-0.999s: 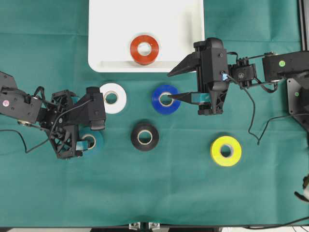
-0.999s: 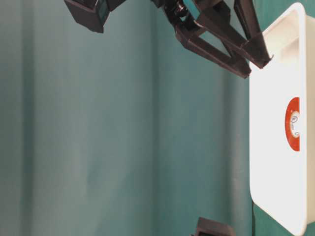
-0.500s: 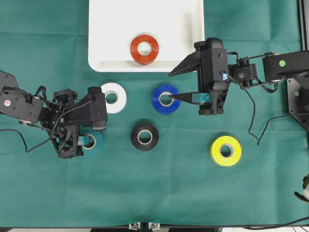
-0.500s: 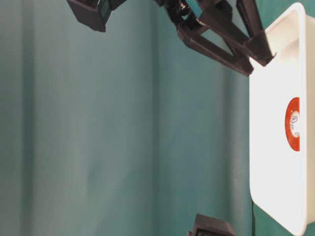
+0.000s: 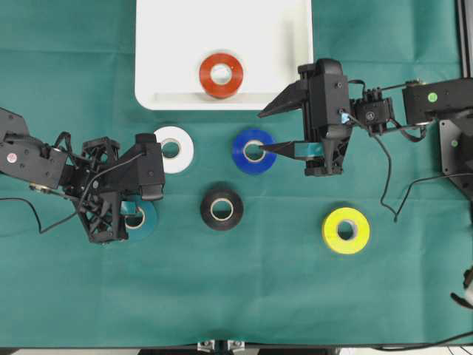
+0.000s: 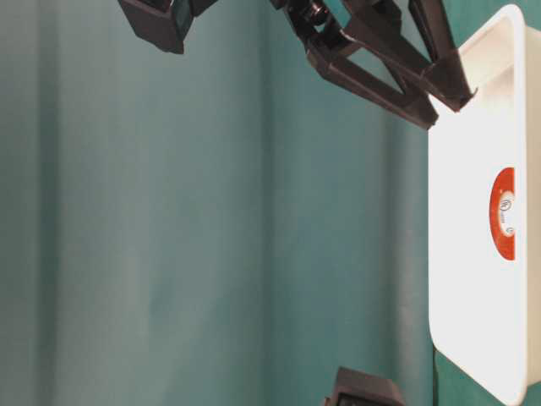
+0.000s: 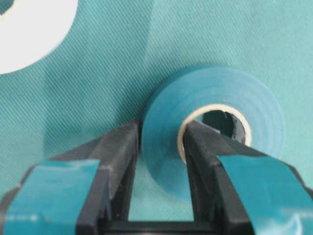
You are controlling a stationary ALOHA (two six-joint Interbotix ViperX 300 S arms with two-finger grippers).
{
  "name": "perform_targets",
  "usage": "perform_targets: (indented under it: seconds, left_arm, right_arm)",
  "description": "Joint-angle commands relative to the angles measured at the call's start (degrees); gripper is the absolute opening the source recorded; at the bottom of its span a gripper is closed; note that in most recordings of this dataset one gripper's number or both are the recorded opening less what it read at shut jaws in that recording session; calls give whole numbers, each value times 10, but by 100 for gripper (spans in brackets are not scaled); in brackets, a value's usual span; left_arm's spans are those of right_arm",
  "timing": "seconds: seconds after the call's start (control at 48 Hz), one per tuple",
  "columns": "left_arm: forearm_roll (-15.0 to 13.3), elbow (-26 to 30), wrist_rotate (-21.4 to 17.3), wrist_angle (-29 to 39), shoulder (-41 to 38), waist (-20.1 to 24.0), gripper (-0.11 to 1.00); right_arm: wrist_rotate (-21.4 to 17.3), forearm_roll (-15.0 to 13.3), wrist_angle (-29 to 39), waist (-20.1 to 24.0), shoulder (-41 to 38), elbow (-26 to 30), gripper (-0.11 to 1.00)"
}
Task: Put the tape alternately from left to right into the white case.
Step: 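Move the left gripper to the teal tape roll and grasp it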
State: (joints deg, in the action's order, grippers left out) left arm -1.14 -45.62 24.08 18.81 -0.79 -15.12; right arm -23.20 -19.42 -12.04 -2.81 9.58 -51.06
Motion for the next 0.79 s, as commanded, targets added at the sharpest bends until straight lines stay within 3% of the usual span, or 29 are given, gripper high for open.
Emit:
perform_targets:
  seconds: [0.0, 0.541, 0.77]
  left_arm:
    - [-1, 14, -1, -3, 23, -2, -3]
    - [-1, 24, -4, 32, 91, -6, -3]
    - [0, 33, -18, 32, 99, 22, -3]
  right_arm:
    - [-1, -1, -3, 2, 4, 5, 71]
    - [-1, 0, -3, 1, 4, 6, 71]
    - [-1, -1, -4, 1, 5, 9, 71]
